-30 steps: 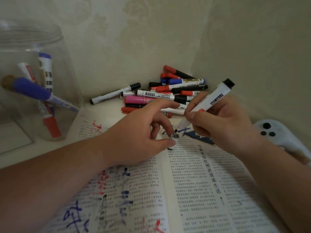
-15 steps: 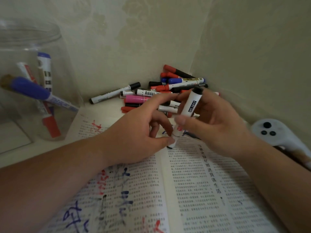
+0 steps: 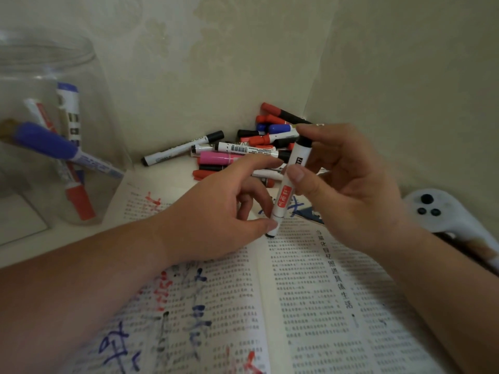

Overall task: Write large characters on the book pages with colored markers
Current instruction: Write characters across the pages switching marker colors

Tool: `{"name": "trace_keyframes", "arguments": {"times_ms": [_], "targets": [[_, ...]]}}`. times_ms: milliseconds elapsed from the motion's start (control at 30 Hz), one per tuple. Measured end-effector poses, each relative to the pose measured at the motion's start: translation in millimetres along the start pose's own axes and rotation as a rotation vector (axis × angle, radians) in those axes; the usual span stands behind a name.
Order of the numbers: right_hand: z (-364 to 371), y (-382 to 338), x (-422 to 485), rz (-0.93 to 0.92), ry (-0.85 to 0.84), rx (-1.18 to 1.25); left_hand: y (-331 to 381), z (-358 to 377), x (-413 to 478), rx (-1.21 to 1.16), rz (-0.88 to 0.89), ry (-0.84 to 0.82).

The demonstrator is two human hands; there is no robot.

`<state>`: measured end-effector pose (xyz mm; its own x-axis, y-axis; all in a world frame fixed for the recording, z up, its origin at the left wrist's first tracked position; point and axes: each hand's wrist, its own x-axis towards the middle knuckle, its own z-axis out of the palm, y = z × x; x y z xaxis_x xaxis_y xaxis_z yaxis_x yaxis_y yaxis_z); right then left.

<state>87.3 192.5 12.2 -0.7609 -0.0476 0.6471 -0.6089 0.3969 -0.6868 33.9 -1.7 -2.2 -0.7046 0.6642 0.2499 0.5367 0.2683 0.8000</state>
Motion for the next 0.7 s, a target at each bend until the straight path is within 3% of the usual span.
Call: {"name": "trace_keyframes", "arguments": {"times_ms": [367,700], "targets": [[15.7,-3.7,-11.3,-0.067,-0.018,-0.060,0.5,0.0,-1.6,0.048,0.066,0.026],[16.0,-9.0,-10.6,0.085,-0.040,-0.082,9.3,2.7,-3.2,-0.003,0.001,0.071]]}}
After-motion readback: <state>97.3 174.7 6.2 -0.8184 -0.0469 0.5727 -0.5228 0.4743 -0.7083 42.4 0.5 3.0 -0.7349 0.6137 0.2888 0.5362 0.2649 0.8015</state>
